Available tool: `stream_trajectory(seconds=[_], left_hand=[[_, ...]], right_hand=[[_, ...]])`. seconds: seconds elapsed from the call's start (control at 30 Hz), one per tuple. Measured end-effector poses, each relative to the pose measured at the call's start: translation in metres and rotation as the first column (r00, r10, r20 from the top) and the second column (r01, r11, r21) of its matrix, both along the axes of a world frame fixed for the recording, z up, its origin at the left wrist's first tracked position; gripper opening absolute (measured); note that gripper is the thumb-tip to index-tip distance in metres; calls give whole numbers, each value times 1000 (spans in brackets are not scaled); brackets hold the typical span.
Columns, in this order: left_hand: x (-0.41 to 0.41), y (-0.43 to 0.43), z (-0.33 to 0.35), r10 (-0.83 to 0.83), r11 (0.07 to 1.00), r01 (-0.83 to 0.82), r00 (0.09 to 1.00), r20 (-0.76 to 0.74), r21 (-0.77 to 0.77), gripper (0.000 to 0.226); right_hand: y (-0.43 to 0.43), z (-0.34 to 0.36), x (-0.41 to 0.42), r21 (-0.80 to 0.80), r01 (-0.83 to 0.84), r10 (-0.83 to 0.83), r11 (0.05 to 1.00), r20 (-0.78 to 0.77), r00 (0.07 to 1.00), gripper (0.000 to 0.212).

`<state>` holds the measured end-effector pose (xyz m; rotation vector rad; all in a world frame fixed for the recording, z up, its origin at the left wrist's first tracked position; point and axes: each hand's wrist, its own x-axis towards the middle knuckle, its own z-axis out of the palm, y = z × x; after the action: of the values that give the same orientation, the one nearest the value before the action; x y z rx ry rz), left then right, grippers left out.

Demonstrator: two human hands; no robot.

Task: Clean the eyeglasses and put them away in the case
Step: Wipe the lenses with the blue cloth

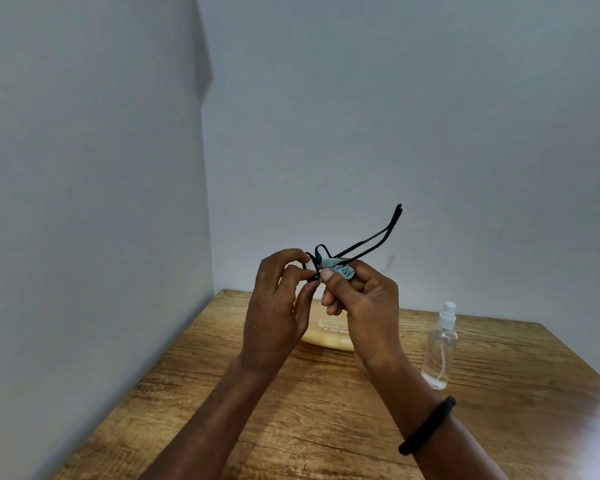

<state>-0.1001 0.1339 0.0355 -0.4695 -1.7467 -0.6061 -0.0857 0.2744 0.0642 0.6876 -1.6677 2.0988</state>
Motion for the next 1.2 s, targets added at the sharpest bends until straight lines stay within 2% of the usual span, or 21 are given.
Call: stream_trajectory(seconds=[0.2, 0.43, 0.53, 0.6, 0.67, 0.73, 0.8, 0.87, 0.97, 1.07, 1.2], left_hand=[[-2, -4, 1, 8, 999, -8, 1000, -19, -34, 9], [-3, -4, 2, -52, 998, 51, 998, 18, 36, 8], [-1, -3, 3, -88, 990, 81, 994, 59, 114, 10], [0, -4, 5, -151, 962, 127, 985, 83, 241, 9], [0, -5, 7, -234, 888, 165, 965, 114, 429, 8], [-2, -8, 8, -313, 775, 157, 937, 156, 612, 8], [-7, -13, 7, -374, 674, 126, 908, 188, 728, 9], [-8, -14, 7, -398, 634, 110, 895, 202, 766, 10], [-5, -11, 9, -423, 624, 122, 883, 203, 772, 8], [-2, -6, 9, -426, 658, 128, 876, 227, 742, 12], [3, -1, 10, -415, 665, 112, 877, 241, 738, 14]], right_hand=[[8, 5, -3, -99, -26, 29, 995, 30, 999, 7], [21, 17, -7, -258, -76, 98, 963, 72, 993, 8], [25, 22, -7, -322, -83, 111, 943, 68, 992, 10], [28, 23, -9, -345, -46, 73, 938, 67, 995, 11], [31, 22, -11, -264, 58, -40, 963, 71, 997, 11], [30, 17, -15, -88, 175, -171, 981, 48, 984, 14], [26, 10, -19, 119, 261, -263, 958, 4, 965, 19], [22, 4, -21, 324, 352, -346, 878, -79, 935, 25], [16, -3, -21, 546, 535, -416, 645, -337, 845, 34], [12, -7, -21, 642, 614, -377, 458, -485, 789, 41], [7, -14, -17, 658, 689, -329, 303, -607, 724, 40]])
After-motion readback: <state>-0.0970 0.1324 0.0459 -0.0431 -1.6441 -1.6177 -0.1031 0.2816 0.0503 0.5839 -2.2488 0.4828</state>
